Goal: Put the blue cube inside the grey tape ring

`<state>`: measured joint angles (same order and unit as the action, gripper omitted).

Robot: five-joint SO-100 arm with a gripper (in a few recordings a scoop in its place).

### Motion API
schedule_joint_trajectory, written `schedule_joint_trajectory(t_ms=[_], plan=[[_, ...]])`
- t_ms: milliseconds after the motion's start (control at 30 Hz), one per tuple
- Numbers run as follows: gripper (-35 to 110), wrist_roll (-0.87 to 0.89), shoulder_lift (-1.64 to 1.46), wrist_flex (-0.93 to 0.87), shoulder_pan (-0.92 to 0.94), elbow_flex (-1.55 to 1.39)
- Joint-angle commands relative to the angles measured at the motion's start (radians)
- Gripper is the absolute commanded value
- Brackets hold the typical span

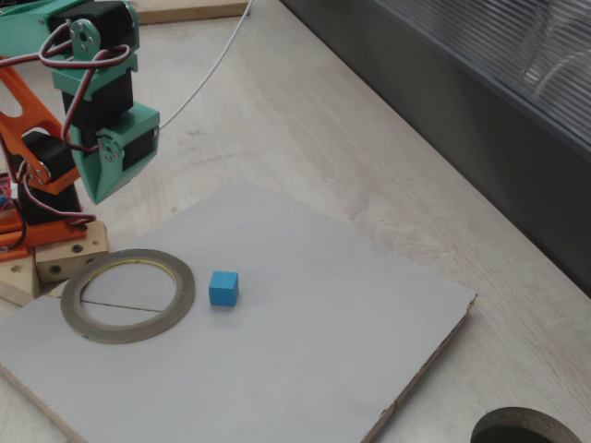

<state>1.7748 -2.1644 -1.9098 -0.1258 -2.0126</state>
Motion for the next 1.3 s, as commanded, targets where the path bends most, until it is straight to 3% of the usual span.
schedule_joint_trajectory(t_ms=[0,233,700,1267], plan=[[0,0.015,-0.006,-0.003,-0.037,0.011],[0,0.015,0.181,0.000,-0.037,0.083],[0,0.015,0.881,-0.014,-0.034,0.925],[0,0.015,0.900,-0.014,-0.035,0.950]])
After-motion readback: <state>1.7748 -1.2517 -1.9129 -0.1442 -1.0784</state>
